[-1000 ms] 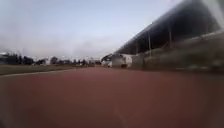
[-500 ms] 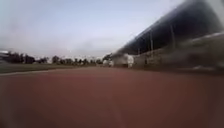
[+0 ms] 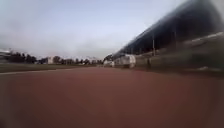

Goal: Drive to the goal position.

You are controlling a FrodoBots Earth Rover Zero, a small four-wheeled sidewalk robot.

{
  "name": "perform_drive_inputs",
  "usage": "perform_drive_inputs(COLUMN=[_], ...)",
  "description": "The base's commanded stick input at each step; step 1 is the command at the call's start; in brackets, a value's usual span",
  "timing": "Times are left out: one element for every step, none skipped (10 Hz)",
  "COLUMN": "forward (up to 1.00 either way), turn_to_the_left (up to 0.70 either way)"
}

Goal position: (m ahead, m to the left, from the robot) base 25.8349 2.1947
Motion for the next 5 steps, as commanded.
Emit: perform_drive_inputs(forward=[0.7, 0.7, 0.7, 0.7, 0.7], turn_to_the_left=[0.0, 0.0, 0.0, 0.0, 0.0])
